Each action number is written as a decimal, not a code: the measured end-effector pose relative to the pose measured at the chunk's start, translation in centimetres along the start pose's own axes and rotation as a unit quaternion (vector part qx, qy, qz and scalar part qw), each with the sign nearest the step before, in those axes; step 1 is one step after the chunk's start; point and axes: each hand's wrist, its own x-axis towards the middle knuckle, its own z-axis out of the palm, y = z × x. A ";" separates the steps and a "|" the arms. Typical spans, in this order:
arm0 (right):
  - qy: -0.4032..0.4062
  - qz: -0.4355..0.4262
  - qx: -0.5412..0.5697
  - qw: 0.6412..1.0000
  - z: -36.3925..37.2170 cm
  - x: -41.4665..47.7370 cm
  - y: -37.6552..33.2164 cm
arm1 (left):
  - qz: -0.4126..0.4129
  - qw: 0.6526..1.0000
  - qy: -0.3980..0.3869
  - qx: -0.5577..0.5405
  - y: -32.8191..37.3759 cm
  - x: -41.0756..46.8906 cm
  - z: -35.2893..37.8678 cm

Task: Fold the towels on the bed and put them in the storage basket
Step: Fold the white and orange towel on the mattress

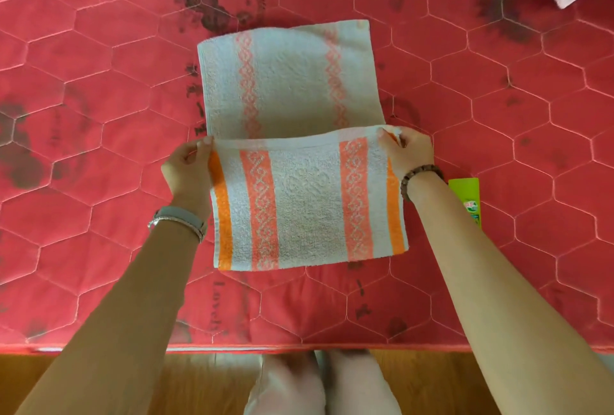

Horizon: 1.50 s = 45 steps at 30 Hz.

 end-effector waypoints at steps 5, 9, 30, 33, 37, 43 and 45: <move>-0.011 0.004 -0.024 1.000 1.7 2.4 1.2 | -0.002 1.000 0.010 -0.009 -1.1 2.3 1.6; -0.009 0.013 -0.081 0.997 2.2 3.4 1.8 | 0.002 1.000 0.004 0.008 -2.0 3.5 1.9; -0.043 0.151 -0.094 0.983 -1.4 -6.2 4.0 | -0.017 0.991 -0.114 0.073 -6.2 -4.8 -5.7; -0.055 0.172 -0.116 0.977 -1.8 -9.0 5.5 | -0.057 0.990 -0.116 0.064 -8.1 -6.9 -7.4; -0.066 0.201 -0.118 0.970 -2.0 -11.7 7.1 | -0.096 0.988 -0.121 0.026 -10.0 -9.2 -9.1; -0.074 0.202 -0.129 0.968 -2.6 -14.2 8.0 | -0.065 0.995 -0.072 -0.018 -10.0 -11.4 -10.5; -0.068 0.192 -0.134 0.970 -2.8 -15.0 8.1 | -0.056 0.996 -0.066 -0.008 -9.9 -12.2 -11.0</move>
